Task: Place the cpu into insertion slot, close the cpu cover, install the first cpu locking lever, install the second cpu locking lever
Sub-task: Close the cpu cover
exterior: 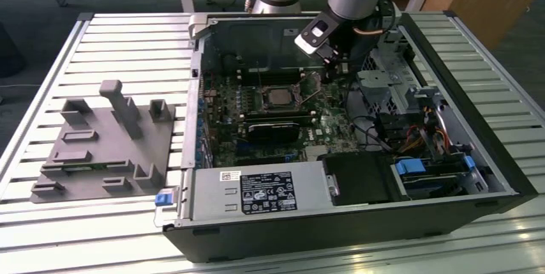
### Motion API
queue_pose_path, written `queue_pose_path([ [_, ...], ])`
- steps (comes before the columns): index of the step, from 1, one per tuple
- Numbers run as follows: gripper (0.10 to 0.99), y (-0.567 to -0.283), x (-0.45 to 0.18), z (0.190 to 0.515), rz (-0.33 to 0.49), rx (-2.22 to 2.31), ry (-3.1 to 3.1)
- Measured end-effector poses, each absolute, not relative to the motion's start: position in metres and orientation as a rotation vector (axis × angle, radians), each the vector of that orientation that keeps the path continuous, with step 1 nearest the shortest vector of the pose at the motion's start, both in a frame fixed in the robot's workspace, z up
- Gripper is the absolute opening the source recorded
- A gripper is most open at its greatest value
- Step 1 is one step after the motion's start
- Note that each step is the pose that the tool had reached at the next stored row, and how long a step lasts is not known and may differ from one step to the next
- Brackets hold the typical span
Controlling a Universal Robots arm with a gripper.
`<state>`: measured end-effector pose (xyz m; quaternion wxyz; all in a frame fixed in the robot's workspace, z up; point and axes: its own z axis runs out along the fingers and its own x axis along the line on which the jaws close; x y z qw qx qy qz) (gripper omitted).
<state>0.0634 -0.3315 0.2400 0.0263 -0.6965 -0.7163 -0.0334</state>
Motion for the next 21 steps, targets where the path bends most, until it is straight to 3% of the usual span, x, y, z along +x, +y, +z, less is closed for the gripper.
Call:
queue_pose_path([
  [21,0.106,-0.331,0.052,0.240,-0.104,-2.152,-2.213],
])
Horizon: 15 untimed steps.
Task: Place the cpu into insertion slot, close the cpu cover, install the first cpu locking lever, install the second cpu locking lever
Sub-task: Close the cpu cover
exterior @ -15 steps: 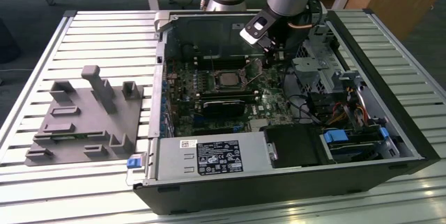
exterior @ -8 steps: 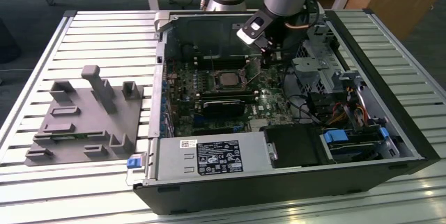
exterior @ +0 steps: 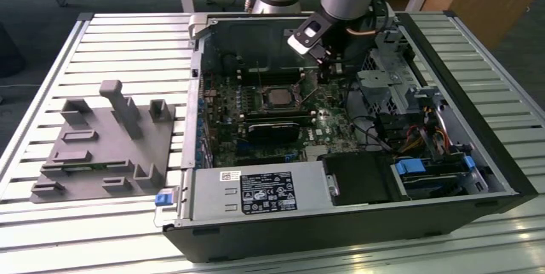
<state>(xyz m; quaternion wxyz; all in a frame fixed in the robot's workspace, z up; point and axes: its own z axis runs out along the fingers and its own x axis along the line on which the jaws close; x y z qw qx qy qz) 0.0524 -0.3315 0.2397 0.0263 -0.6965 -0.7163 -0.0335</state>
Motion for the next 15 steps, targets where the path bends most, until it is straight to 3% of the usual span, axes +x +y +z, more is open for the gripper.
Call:
queue_pose_path([
  [15,0.106,-0.3315,0.0474,0.2393,-0.103,-2.152,-2.213],
])
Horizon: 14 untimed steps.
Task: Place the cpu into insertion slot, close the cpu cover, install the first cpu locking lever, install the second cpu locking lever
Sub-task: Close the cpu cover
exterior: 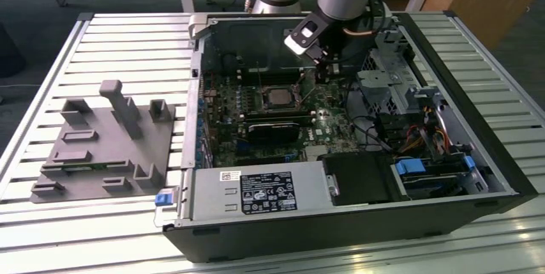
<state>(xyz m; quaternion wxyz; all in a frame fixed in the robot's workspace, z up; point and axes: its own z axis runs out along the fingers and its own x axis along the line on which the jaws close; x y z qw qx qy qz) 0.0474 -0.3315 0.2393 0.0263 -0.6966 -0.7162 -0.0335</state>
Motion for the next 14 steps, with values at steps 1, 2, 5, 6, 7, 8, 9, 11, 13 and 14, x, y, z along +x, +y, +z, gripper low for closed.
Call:
queue_pose_path([
  [1,0.106,-0.3315,0.0472,0.2393,-0.103,-2.152,-2.213],
  [2,0.106,-0.3315,0.0469,0.2393,-0.103,-2.152,-2.213],
  [5,0.106,-0.3315,0.0464,0.2392,-0.103,-2.152,-2.213],
  [6,0.106,-0.3315,0.0463,0.2391,-0.103,-2.152,-2.213],
  [7,0.106,-0.3314,0.0461,0.2391,-0.103,-2.152,-2.213],
  [8,0.106,-0.3315,0.0459,0.2391,-0.103,-2.152,-2.213],
  [9,0.106,-0.3315,0.0457,0.2390,-0.103,-2.152,-2.213],
  [11,0.106,-0.3315,0.0452,0.2390,-0.103,-2.152,-2.213],
  [13,0.106,-0.3315,0.0445,0.2390,-0.103,-2.152,-2.213],
  [14,0.106,-0.3315,0.0441,0.2390,-0.103,-2.152,-2.213],
])
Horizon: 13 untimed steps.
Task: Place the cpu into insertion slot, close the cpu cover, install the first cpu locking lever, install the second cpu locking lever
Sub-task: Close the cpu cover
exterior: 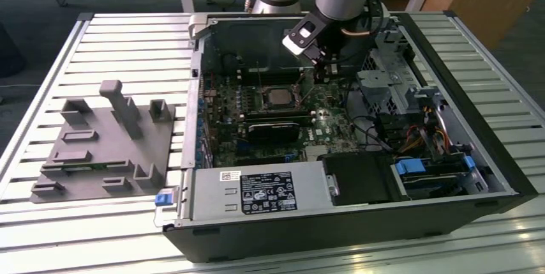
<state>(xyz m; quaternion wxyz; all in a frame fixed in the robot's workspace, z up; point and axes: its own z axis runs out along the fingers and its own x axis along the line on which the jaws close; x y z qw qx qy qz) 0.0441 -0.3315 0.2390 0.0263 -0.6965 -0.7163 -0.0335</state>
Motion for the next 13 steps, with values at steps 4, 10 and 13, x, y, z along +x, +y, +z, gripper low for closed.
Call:
queue_pose_path([
  [4,0.106,-0.331,0.043,0.239,-0.103,-2.152,-2.213],
  [10,0.106,-0.331,0.037,0.239,-0.103,-2.152,-2.213],
  [13,0.106,-0.331,0.033,0.239,-0.104,-2.152,-2.213],
])
